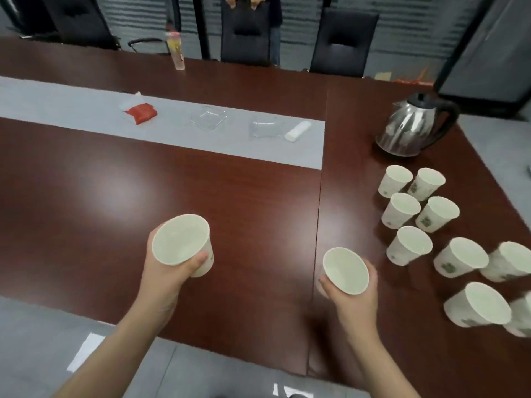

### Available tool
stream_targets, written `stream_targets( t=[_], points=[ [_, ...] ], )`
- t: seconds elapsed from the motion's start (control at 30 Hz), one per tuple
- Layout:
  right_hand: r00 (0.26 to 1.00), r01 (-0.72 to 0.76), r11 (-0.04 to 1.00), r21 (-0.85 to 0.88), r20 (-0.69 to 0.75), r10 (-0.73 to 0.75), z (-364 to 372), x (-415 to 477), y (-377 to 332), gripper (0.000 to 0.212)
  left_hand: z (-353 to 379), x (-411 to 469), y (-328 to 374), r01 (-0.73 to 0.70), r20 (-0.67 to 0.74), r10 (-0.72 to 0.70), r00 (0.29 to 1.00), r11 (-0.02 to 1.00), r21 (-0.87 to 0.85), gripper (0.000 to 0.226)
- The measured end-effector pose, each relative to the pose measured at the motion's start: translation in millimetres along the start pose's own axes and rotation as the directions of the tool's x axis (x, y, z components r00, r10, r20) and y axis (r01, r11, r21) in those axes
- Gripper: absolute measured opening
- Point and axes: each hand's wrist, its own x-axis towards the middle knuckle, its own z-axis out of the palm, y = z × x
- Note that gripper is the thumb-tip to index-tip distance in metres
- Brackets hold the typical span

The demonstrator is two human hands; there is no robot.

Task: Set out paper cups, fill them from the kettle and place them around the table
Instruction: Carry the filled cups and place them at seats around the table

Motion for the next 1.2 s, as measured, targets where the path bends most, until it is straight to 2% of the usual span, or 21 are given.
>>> stream_targets(
  t=[0.2,0.43,0.7,0.83,0.9,1.03,1.1,1.17,1.2],
  points=[
    [0.984,-0.010,0.999,-0.046,-0.177,0.001,20,-22,-1,0.069,-37,29,-12,0.036,0.138,-0.036,0.990,0.999,0.002,0.074],
    [0.949,-0.080,0.993,-0.089,-0.312,0.049,13,-35,26,0.070,-47,41,-33,0.071,0.208,-0.071,0.976,0.997,0.004,0.081],
    [0.920,-0.126,0.986,-0.108,-0.385,0.076,-2,-36,60,0.071,-41,33,-53,0.091,0.231,-0.090,0.969,0.996,0.004,0.074],
    [0.921,-0.121,0.988,-0.096,-0.382,0.076,-5,-36,70,0.070,-40,27,-60,0.140,0.226,-0.138,0.964,0.990,0.010,0.091],
    [0.919,-0.125,0.988,-0.095,-0.386,0.079,-6,-38,72,0.072,-40,26,-62,0.145,0.223,-0.144,0.964,0.989,0.015,0.090],
    [0.939,-0.177,0.975,-0.137,-0.321,0.125,-13,-39,77,0.089,-38,26,-68,0.150,0.236,-0.148,0.960,0.989,0.011,0.073],
    [0.927,-0.246,0.969,-0.018,-0.298,0.230,-15,-47,73,0.103,-37,28,-68,0.161,0.239,-0.159,0.958,0.987,0.012,0.073],
    [0.885,-0.250,0.967,0.037,-0.396,0.244,-15,-67,63,0.098,-36,31,-66,0.168,0.248,-0.166,0.954,0.986,0.015,0.073],
    [0.860,-0.225,0.974,-0.011,-0.472,0.193,-15,-81,55,0.088,-36,32,-65,0.166,0.255,-0.165,0.953,0.986,0.015,0.073]
  ],
)
